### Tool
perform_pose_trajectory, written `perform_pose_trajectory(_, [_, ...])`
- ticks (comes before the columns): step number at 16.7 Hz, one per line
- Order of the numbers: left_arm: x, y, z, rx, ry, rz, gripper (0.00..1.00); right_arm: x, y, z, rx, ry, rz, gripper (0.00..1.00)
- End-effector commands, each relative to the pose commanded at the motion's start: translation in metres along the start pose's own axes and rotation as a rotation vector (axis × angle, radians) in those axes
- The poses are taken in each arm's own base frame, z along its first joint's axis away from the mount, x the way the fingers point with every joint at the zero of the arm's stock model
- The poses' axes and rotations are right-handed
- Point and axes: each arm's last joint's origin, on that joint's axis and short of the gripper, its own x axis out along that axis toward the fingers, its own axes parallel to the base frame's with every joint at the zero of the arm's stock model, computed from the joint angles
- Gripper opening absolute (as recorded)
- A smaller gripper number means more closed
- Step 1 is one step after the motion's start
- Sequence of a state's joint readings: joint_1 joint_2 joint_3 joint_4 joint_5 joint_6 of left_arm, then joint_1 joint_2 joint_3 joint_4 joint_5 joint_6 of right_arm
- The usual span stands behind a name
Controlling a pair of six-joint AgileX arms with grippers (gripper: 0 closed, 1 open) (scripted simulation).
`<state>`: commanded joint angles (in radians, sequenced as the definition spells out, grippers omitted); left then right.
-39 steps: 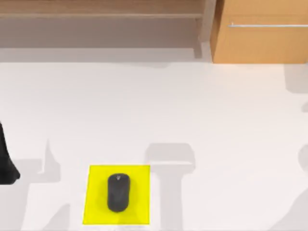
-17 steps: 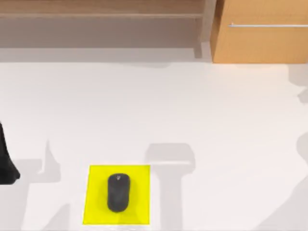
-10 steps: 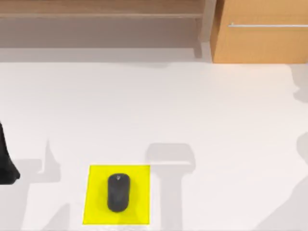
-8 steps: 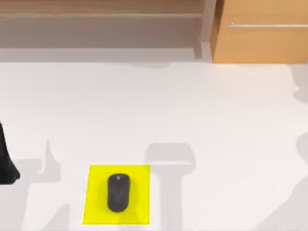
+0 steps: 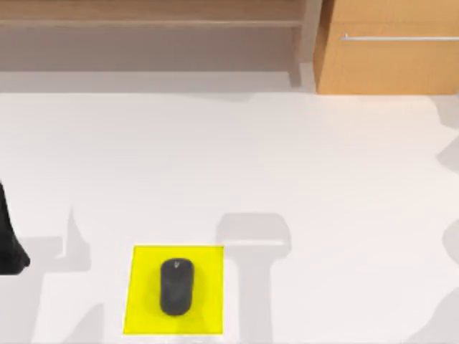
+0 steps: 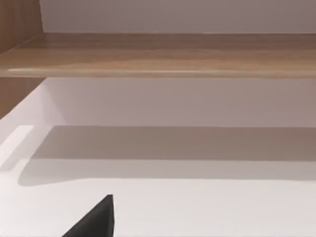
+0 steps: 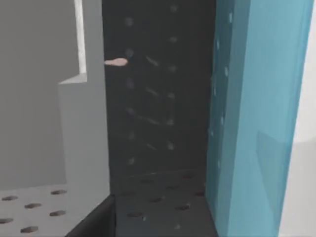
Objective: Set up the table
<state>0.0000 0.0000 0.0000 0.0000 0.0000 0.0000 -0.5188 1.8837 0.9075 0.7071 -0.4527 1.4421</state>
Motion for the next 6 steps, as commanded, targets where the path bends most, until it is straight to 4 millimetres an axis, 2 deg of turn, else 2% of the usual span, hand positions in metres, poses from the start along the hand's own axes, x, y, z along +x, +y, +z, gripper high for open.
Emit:
perform_pose_trajectory(4, [0.0,0.0,0.0,0.0,0.0,0.0,1.0,-0.017,-0.008,0.0,0.006,0.001,-0.008,1.0])
perform_pose_trajectory(6, [0.0,0.0,0.0,0.0,0.0,0.0,1.0,-0.02,-0.012,0.0,0.013,0.003,-0.017,1.0])
